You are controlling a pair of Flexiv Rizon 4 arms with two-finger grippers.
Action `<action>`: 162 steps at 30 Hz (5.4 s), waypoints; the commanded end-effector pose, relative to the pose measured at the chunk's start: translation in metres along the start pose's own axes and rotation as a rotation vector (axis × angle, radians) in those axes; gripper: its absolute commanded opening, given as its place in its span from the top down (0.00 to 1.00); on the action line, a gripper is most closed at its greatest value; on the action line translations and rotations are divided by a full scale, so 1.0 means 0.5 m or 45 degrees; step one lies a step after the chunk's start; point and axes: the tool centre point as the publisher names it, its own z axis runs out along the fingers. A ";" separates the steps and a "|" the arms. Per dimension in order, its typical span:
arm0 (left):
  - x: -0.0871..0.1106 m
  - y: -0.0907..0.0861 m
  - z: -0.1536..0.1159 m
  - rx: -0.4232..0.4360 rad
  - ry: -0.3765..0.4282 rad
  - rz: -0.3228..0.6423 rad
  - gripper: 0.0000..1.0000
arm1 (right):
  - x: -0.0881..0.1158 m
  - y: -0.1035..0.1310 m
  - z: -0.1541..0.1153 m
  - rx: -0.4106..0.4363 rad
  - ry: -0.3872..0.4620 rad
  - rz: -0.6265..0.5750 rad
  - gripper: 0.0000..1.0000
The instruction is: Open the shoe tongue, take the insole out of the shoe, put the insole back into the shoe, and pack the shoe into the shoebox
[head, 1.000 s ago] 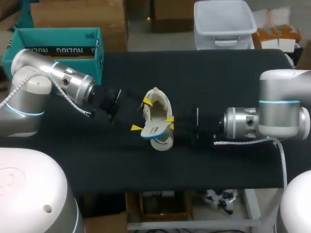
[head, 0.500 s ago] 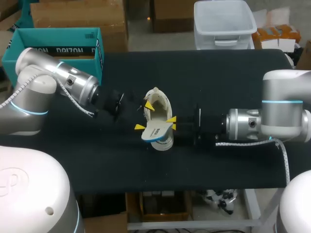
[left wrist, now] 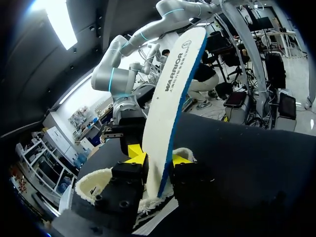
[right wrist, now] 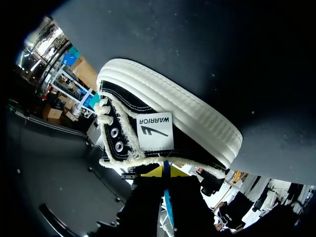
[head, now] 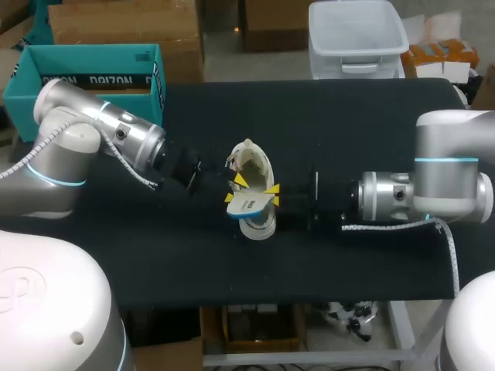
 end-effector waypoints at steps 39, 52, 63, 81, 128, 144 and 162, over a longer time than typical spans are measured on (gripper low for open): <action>-0.034 0.073 0.024 -0.109 0.243 0.211 1.00 | 0.008 0.025 0.023 -0.018 -0.071 0.002 0.80; -0.038 0.071 0.024 -0.107 0.222 0.191 1.00 | -0.015 -0.018 0.000 -0.070 -0.067 0.018 0.69; -0.045 0.071 0.030 -0.139 0.211 0.170 1.00 | -0.033 -0.028 -0.017 -0.080 -0.057 0.015 0.66; -0.020 0.033 0.019 -0.095 0.251 0.199 0.53 | -0.022 -0.012 -0.009 -0.057 -0.083 -0.014 1.00; -0.017 0.082 0.040 -0.183 0.274 0.238 1.00 | -0.024 -0.017 -0.003 -0.185 -0.104 -0.041 0.67; -0.013 0.062 0.042 -0.203 0.255 0.223 1.00 | -0.039 -0.023 -0.009 -0.167 -0.104 -0.047 1.00; -0.011 0.038 0.040 -0.169 0.238 0.267 1.00 | -0.024 0.011 0.001 -0.164 -0.132 -0.060 1.00</action>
